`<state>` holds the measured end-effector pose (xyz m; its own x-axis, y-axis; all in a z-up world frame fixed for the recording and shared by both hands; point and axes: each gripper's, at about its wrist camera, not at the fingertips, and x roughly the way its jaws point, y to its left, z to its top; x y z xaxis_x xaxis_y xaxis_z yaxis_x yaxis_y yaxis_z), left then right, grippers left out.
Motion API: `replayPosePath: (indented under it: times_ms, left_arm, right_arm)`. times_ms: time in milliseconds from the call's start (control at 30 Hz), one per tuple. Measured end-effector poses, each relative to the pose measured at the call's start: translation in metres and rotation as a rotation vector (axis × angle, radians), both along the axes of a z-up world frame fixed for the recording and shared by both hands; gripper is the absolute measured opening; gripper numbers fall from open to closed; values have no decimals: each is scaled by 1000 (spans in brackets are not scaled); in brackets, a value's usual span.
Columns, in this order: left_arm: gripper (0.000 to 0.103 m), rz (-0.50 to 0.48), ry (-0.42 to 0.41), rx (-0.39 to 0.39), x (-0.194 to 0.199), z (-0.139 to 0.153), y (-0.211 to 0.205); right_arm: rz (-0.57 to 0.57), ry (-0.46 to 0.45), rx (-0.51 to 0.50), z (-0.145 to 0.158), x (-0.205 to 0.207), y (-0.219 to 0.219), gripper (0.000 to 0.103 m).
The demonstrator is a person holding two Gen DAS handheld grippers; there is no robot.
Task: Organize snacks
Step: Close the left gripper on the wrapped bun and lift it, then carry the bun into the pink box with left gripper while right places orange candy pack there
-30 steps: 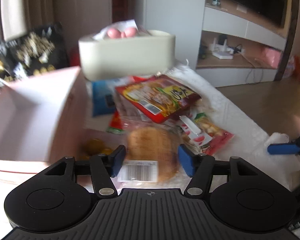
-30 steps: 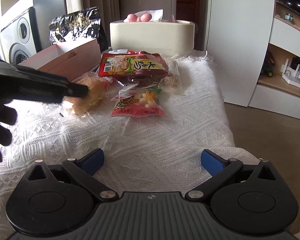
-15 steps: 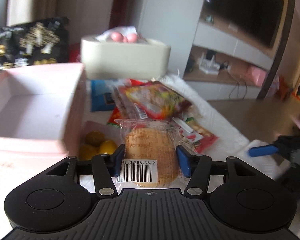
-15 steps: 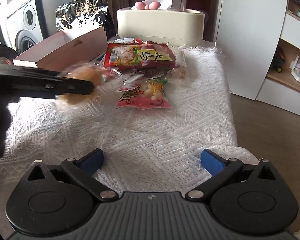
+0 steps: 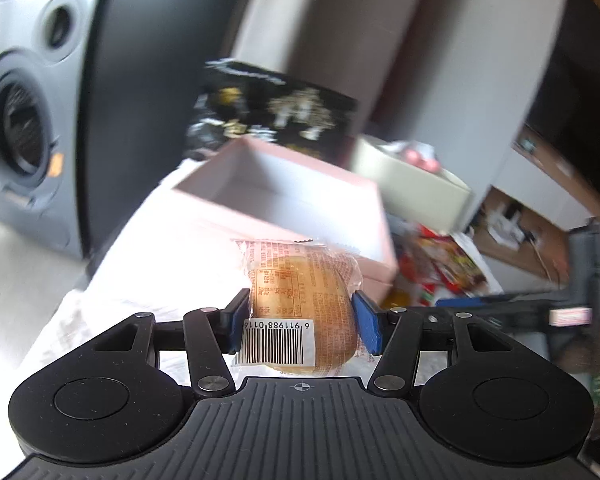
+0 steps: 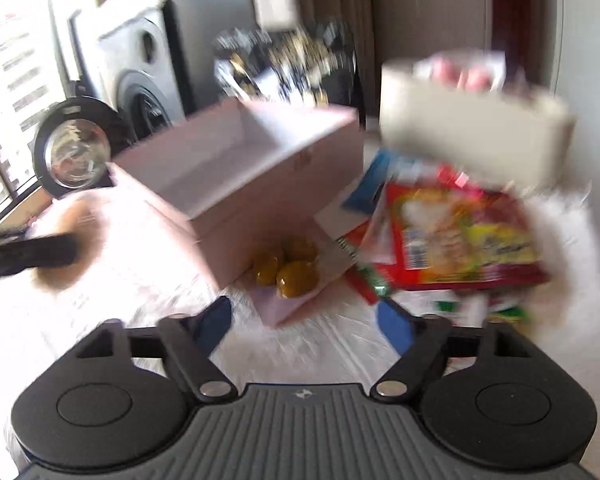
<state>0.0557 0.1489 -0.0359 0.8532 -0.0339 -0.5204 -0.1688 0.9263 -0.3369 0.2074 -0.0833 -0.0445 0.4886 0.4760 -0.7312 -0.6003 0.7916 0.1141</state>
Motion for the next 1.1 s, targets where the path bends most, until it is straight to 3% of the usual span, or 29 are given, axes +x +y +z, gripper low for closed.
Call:
replayPosePath:
  times_ms: [67,133,167,267,333,367,400,667,767,833,900,1000,1100]
  left_arm:
    - [59,9,1,-15,-2,-2,7]
    - [59,1,9,-23,1,-6,9]
    - [59,-4,14,-28,1,-8,8]
    - [59,-17,30,-57,10,-17,7]
    - [59,-27,36,-71,12,-22,7]
    - [59,-32,40,-76,14,-24,6]
    - [59,-39,46,-77,16,-25,4]
    - [59,-66,73,-110,30,-34,-5]
    - [59,-59,75,-102,31,-31,-6]
    - [59,-62,60,-107,31,-27,-6]
    - [59,-74,43,-107,35,-22,-8]
    - [59,-93,28,-98,47,-19,-14]
    - [59,-109,28,-110,60,-20,-21]
  right_arm:
    - [-76,58,24,-12,22,7,64]
    - [-101,34,64,-11,28,9,55]
    - [-102,36,72,-11,31,12,44]
    - [-88,14,63,-6,34,16,36]
    - [-87,-5,70,-1,32,13,24]
    - [-88,-9,78,3,32,8,9]
    - [-98,-19,70,6,29,3,3]
    - [-156,-17,57,9,27,-32,3]
    - [-184,-56,62,7,19,-31,6]
    - [-174,-125,17,7,6,-22,18]
    - [-138,-208,-31,6,-9,-10,37]
    - [-70,-292,-122,-2,-28,12,48]
    - [-35,-278,-149,-10,-28,25,57]
